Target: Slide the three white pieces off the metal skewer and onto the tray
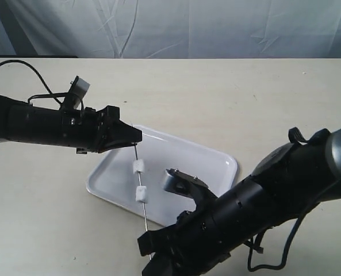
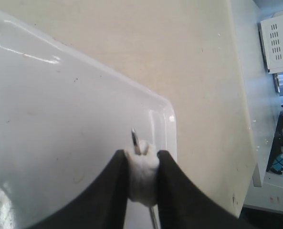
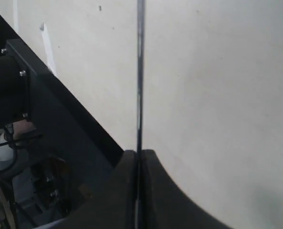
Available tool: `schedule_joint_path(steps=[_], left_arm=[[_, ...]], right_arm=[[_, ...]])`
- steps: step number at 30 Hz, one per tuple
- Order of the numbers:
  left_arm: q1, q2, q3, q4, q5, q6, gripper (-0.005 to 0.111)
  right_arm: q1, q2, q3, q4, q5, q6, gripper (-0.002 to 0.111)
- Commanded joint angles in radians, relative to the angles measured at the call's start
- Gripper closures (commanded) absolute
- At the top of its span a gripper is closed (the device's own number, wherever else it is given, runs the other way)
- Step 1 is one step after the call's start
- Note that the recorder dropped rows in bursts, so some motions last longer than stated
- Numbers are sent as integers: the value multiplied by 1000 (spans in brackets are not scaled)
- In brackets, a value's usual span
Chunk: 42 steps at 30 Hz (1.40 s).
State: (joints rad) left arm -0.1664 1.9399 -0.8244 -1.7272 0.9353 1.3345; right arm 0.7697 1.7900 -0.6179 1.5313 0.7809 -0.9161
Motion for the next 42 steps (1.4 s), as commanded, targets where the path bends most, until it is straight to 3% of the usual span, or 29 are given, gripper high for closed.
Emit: schedule_joint_path(steps=[1,11,15,22,30,34,37,42], left_arm=[[-5,2,-23,-17,-6,-1,89],[-5,2,-23,-17,-50,-1,89],[-5,2,-23,-17,-56,-8,89],[-5,2,-19,-17,-46,-65,74],[-10,2,-19,37,96,-157,74],[-73,2,-19,44,92,-155,74],[-115,2,-19,24,92,-153,74],[-117,2,-19,19,71,-153,74]], right_arm=[[1,0,5,-108,65,83,109],[1,-53,5,-495,173,429,109],[1,-133,5,-613,123,522,109],[-1,-275,5,-898,61,784,109],[-1,-259,5,-793,-149,754,109],[-1,-173,-6,-572,-191,556,109],[-1,-115,-46,-553,-193,541,109],[-1,-100,-106,-528,-186,512,109]])
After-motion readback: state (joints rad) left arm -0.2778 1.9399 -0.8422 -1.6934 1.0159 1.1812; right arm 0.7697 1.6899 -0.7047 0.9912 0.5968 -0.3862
